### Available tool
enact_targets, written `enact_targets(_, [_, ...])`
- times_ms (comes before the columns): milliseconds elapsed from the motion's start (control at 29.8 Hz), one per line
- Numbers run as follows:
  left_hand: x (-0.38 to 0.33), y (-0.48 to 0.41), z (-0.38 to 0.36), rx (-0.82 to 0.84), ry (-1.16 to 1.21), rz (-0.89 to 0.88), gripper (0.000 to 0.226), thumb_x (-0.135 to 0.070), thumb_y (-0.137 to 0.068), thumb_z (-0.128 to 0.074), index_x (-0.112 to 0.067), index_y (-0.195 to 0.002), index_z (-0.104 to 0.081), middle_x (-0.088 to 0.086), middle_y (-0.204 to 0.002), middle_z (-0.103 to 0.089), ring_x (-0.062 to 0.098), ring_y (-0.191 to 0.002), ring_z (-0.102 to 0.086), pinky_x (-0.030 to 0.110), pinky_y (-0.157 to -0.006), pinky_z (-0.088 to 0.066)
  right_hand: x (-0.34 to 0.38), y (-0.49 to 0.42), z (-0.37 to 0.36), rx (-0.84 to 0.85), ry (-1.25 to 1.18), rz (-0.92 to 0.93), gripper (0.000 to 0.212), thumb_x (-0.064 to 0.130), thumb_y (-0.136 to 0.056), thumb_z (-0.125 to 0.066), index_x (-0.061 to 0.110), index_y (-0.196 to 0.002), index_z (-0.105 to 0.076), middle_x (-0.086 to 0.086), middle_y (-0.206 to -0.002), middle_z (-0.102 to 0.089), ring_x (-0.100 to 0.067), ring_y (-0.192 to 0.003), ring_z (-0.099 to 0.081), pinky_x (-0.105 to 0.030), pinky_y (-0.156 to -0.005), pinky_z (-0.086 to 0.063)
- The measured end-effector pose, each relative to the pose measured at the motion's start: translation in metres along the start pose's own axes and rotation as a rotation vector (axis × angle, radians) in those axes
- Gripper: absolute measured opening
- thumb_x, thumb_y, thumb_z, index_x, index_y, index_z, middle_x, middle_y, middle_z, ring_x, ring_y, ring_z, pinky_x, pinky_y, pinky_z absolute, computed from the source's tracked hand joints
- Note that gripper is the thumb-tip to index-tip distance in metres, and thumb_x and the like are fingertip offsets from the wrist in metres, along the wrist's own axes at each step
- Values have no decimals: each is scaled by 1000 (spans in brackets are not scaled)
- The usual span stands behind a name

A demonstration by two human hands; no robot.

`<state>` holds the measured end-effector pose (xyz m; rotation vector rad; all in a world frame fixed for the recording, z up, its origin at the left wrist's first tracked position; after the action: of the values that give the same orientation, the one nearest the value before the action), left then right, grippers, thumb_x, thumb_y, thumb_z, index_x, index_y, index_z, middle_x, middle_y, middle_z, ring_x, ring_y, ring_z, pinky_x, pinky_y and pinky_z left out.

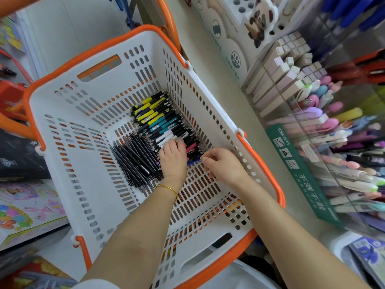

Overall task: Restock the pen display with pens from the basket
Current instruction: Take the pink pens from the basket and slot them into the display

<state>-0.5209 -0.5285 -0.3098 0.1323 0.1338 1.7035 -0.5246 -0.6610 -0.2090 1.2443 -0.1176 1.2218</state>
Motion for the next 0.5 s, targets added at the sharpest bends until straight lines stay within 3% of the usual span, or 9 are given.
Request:
enact_targets(201, [6,-6,2,55,71,25,49,1,-48,-85,-6,-90,-61,11,-82,-60,28,-74,-58,35,-63,-50,-1,0,-1,2,5,-6,14,16,-97,-50,14,-104,-62,4,-82,-59,-4,-66,-54,-16,-56,-40])
enact_targets(336, [12,-11,1,195,191,31,41,-10,-77,-75,-7,-113,-54,11,-110,-60,29,-103,-55,35,-86,-45,-1,0,0,-4,-3,-12,14,16,-97,-49,13,-103,-62,1,-80,-61,-7,-64,-55,-17,-56,-43])
enact_targets(504, [13,-18,6,175,169,14,37,-10,-86,-68,-8,-117,-49,11,-116,-59,27,-107,-55,34,-87,-43,-2,-1,-1,-7,5,-23,14,17,-97,-49,15,-103,-61,1,-81,-62,-6,-63,-55,-17,-54,-42])
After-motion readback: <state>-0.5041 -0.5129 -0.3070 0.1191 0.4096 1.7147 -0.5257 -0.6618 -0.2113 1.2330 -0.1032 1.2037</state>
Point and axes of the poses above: each hand's wrist, its own y-axis away from the middle knuckle, its own z-axis out of the back of the hand, x = y × z, the point moved 7 cm from there along -y, towards the middle knuckle
